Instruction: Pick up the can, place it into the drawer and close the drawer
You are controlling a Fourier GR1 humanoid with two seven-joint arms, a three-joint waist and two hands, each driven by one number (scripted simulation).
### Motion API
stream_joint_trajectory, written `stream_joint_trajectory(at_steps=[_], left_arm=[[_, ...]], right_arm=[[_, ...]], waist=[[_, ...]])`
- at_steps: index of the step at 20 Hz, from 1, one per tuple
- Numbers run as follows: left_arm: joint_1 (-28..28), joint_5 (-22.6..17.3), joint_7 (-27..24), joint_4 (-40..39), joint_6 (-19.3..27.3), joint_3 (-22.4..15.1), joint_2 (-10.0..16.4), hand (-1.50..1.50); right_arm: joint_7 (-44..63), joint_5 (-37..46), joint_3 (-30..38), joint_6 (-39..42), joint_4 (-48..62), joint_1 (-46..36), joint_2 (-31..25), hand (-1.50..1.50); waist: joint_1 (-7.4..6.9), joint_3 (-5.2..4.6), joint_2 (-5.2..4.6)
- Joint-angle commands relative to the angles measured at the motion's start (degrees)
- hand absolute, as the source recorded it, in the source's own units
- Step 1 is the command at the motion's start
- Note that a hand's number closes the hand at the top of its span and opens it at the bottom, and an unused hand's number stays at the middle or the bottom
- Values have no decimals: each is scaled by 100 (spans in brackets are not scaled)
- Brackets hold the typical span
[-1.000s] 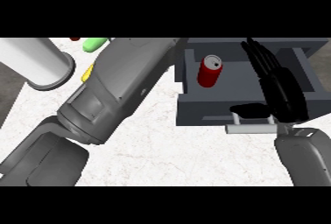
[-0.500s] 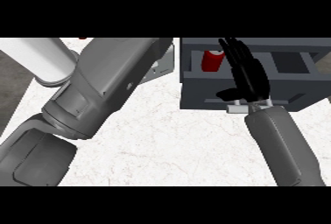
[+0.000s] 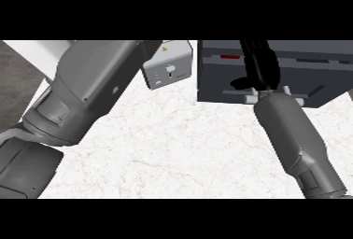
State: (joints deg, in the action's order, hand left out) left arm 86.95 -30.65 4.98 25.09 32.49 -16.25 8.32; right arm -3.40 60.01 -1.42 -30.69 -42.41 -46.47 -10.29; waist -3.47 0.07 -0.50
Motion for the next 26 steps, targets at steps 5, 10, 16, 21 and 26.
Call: stream_joint_trajectory(at_steps=[5, 10, 16, 21, 26], left_arm=[[-415, 117, 412, 684, -60, -124, 316, -150], [-683, 139, 731, 1205, -186, -212, 574, -150], [-969, 95, 792, 1671, -407, -185, 790, -150], [-1261, 160, 834, 1994, -311, -218, 976, -150], [-1824, 181, 842, 2529, -364, -290, 1148, -150]], right_arm=[[105, 215, 370, -656, 1420, -1295, 4, -150], [-31, 200, 515, -726, 1920, -1709, -156, -150], [87, 112, 694, -677, 2169, -2388, -102, -150], [-703, -559, 1189, -459, 2076, -2416, -77, -150], [-1033, -681, 1349, -433, 2208, -2433, -91, -150]], waist=[[-180, -3, -17], [-323, -3, -4], [-404, -5, -42], [-406, 9, -34], [-363, 1, -4]])
